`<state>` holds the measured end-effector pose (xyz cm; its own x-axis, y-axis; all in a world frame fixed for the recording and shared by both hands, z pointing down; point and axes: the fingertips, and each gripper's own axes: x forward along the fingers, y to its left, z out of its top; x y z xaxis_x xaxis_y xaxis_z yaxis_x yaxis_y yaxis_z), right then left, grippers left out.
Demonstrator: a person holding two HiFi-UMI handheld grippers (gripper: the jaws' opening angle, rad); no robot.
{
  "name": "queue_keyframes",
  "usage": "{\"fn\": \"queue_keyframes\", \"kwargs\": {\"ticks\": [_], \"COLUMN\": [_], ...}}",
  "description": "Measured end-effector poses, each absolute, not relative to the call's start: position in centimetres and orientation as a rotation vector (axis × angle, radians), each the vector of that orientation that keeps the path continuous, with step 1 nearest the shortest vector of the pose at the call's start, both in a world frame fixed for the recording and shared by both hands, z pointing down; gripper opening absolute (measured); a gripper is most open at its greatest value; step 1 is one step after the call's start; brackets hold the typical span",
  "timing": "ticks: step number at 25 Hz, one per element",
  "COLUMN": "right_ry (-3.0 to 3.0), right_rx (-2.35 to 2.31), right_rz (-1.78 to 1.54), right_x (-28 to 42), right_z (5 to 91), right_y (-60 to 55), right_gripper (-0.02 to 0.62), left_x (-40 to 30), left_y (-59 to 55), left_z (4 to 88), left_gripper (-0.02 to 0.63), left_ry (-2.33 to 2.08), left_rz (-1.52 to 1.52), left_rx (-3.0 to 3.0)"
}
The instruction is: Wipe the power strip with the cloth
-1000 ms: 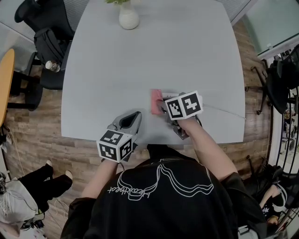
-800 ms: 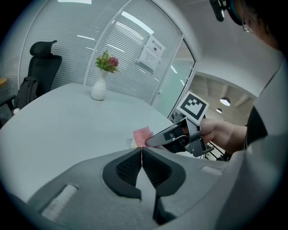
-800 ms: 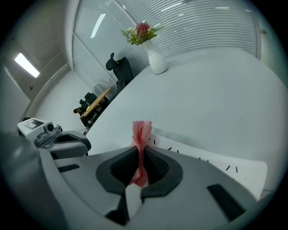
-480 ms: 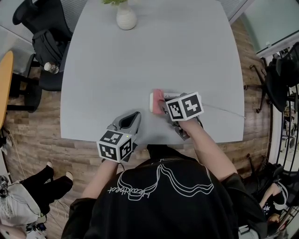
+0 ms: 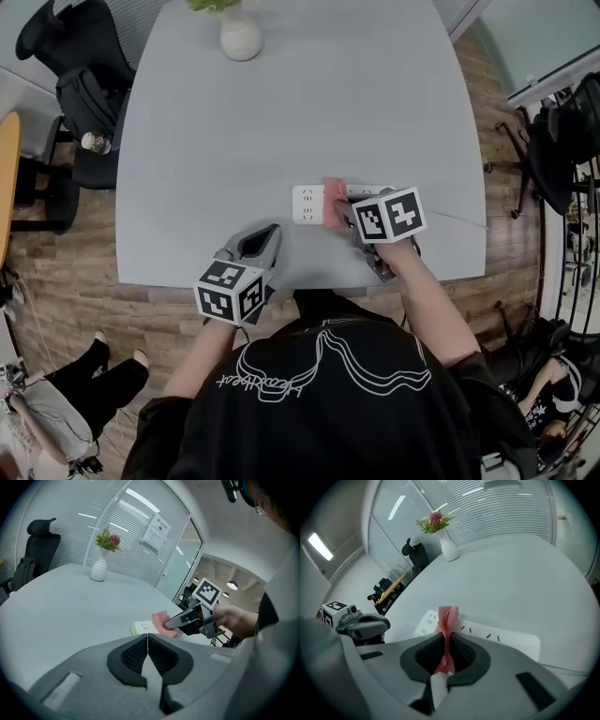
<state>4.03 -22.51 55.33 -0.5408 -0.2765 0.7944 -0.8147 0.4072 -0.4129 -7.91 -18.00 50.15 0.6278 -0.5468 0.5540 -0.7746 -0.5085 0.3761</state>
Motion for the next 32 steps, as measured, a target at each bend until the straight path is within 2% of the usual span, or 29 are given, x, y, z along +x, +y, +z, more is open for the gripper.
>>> {"fn": "queue_keyframes", "kwargs": {"ticks": [22, 32], "right_ry": [-1.894, -1.932], "right_rx": [1.209, 1.269], "right_rz": [1.164, 1.223], "right_x": [17.2, 18.3], "right_z": [55.5, 54.5], "right_y": [-20.7, -20.5], "right_gripper": [0.035, 0.034], "left_x": [-5.1, -4.6], "left_y": [-17.3, -16.9], "left_z": [50.3, 50.3], "left_gripper": [0.014, 0.015], "left_ry": [-0.929, -0.923], "left_rz": [0.519, 0.526], "left_rx": [2.290, 2.295]}}
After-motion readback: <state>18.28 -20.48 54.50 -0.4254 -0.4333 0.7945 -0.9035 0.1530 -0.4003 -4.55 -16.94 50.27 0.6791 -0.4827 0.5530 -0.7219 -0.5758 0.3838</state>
